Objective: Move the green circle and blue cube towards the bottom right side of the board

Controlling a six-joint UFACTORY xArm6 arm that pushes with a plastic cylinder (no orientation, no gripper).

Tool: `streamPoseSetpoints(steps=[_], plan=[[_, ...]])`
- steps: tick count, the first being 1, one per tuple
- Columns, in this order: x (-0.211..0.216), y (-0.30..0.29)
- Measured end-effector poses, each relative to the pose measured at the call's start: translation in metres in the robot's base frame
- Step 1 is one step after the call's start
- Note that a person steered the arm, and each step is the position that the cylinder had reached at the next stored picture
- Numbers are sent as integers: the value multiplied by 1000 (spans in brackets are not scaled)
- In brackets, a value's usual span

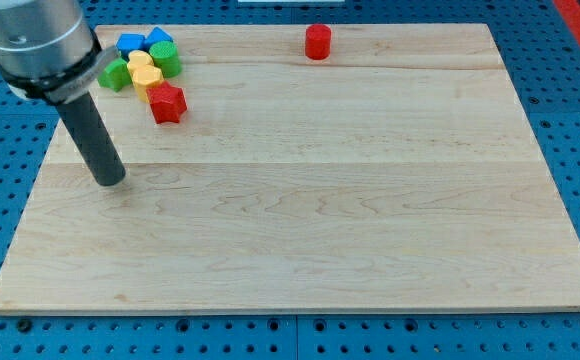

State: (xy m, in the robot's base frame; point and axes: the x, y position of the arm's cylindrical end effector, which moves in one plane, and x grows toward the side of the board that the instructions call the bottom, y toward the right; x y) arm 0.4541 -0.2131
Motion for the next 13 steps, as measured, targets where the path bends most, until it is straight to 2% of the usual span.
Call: streamPoseSetpoints(steps=[2, 3, 6, 7, 8, 9, 11, 13], plan=[[-44, -91], [-70, -92], [-252, -88], [-256, -54], [-218, 1], [-187, 19], [-178, 70], [-135, 145]])
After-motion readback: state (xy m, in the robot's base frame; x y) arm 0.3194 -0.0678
